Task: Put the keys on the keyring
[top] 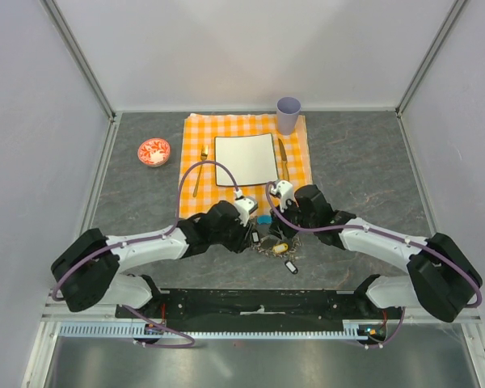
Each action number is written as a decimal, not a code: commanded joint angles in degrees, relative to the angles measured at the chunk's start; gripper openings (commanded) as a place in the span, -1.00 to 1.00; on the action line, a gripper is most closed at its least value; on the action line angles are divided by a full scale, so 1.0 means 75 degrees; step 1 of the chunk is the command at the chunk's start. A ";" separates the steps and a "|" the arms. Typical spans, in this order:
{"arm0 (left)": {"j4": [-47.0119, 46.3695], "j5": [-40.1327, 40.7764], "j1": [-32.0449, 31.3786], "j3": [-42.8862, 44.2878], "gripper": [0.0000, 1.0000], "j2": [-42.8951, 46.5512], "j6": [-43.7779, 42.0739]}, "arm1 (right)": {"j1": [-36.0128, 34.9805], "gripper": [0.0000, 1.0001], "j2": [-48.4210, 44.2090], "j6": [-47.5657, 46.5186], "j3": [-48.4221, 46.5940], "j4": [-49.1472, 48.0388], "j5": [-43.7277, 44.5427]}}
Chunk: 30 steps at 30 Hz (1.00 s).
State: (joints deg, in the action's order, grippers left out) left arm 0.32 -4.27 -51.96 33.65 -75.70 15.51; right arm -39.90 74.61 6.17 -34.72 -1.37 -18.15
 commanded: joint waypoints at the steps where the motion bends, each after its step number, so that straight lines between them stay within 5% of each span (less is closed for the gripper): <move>1: 0.0614 0.0335 -0.0196 0.0740 -0.18 -0.0464 0.0813 | 0.0011 -0.21 -0.0303 0.0044 0.0071 0.0006 0.0252; 17: 0.0649 0.0968 -0.0489 0.1337 -0.44 -0.1262 0.1741 | 0.0000 -0.21 -0.0303 0.0056 0.0223 -0.0122 0.0206; 30: 0.1048 0.1320 -0.0571 0.1420 -0.46 -0.1484 0.1882 | 0.0000 -0.21 -0.0374 0.0056 0.0270 -0.0169 0.0135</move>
State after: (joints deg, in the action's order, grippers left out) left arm 7.62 4.47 -55.75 42.39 -86.37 27.27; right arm -39.90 72.90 6.22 -33.01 -1.02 -16.64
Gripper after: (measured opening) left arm 0.277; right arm 0.394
